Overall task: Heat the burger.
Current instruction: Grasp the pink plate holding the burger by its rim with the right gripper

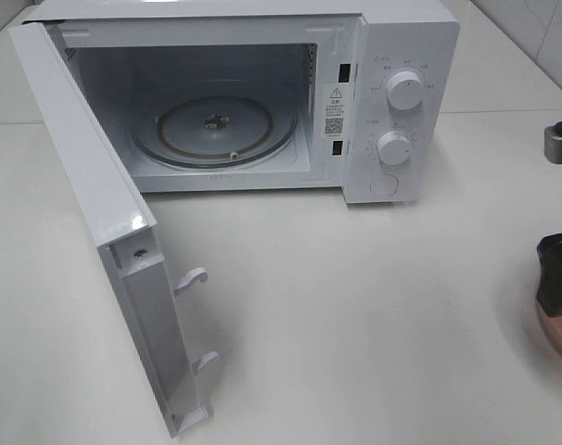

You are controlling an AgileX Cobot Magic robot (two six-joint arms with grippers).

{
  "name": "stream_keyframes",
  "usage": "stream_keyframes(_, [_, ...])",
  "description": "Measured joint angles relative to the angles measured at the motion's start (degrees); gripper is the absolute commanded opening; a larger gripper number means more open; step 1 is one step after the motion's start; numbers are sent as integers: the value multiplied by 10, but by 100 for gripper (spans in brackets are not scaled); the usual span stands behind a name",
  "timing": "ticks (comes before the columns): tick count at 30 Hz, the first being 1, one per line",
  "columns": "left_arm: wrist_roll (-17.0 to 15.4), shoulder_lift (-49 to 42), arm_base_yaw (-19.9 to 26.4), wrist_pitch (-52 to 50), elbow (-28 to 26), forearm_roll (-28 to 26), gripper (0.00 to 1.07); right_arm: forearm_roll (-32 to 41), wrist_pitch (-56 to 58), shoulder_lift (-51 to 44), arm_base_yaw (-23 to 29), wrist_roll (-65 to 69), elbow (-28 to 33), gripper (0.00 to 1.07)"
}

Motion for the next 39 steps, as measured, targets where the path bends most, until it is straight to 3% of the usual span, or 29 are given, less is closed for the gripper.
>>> stream_keyframes(7, [0,0,0,0,0,0,95,-7,-19,11,-23,0,0,93])
stream_keyframes(26, [0,0,0,0,0,0,95,-58,-121,181,-39,45,0,87])
stream_keyframes(39, [0,0,0,0,0,0,95,-64,-168,225,-54,47,-1,84])
